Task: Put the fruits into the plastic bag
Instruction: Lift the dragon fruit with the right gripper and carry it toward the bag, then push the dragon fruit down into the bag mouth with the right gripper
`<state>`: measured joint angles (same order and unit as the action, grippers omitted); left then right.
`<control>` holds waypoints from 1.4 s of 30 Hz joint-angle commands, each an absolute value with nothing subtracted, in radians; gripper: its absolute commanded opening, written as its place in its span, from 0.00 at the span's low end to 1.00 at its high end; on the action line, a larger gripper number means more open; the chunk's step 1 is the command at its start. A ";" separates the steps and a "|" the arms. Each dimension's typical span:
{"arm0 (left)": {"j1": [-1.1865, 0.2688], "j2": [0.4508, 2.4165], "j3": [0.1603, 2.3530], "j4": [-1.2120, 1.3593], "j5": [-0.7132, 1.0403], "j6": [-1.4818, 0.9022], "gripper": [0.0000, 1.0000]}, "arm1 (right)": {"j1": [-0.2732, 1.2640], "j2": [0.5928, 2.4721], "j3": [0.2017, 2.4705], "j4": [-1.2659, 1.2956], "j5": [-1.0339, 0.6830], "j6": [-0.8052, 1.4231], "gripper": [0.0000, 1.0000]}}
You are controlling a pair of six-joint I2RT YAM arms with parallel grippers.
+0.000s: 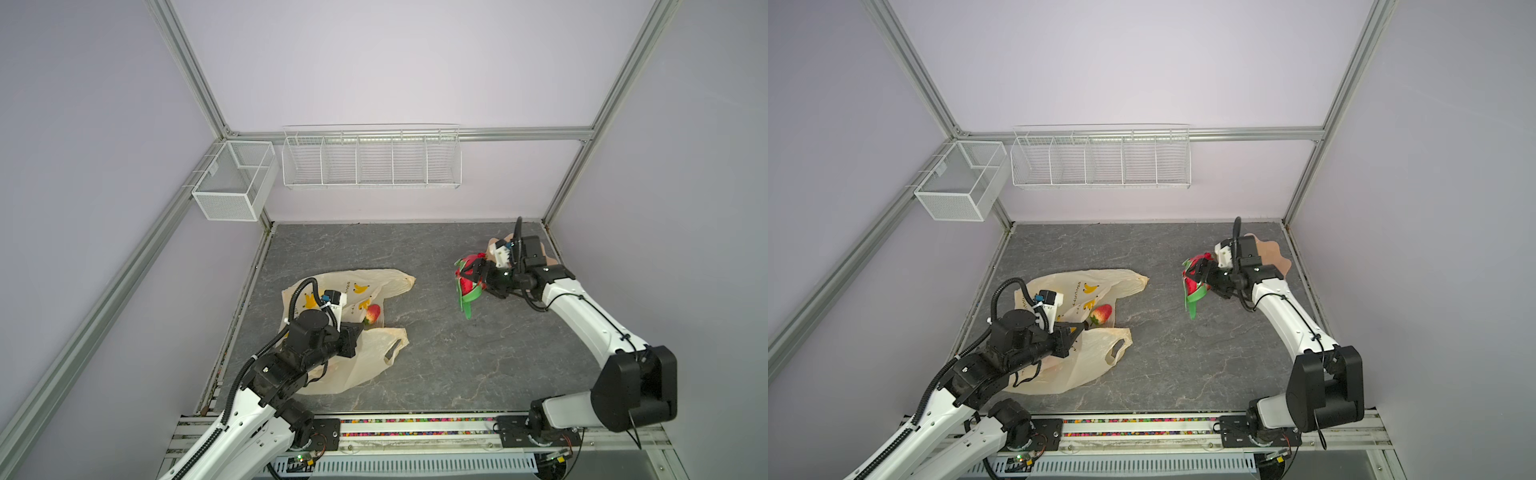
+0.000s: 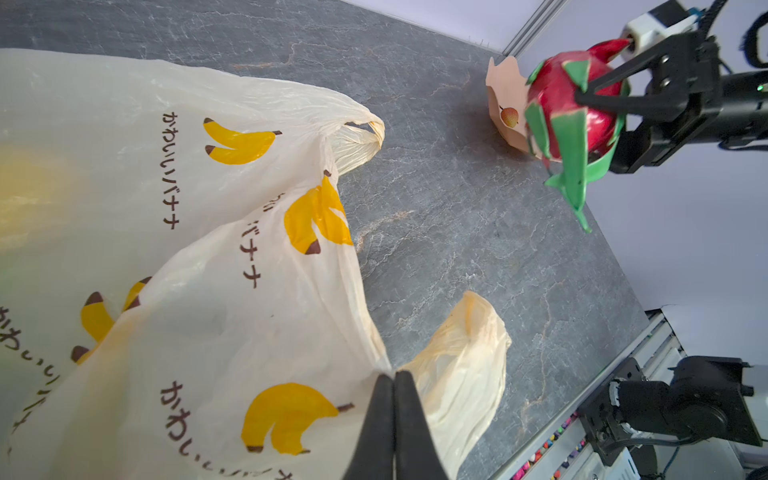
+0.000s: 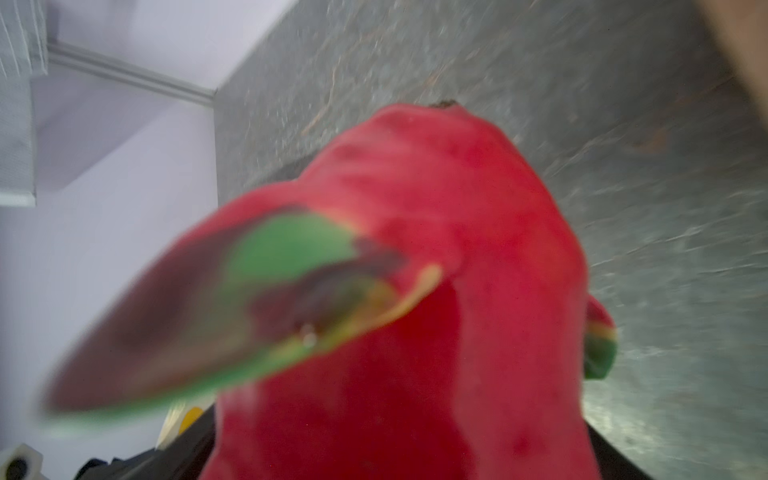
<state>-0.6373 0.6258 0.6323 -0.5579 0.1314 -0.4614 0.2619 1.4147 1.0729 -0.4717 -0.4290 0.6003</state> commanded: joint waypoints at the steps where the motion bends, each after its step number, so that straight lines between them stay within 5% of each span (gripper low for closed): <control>1: -0.641 0.623 0.660 -0.537 0.150 -0.467 0.00 | 0.358 1.393 1.030 -0.236 -0.413 0.689 0.61; 16: -0.641 0.604 0.684 -0.577 0.097 -0.472 0.00 | 0.650 1.621 1.046 -0.071 -0.547 0.662 0.58; 42: -0.641 0.615 0.708 -0.537 0.089 -0.459 0.00 | 0.786 1.838 1.008 0.315 -0.782 0.879 0.57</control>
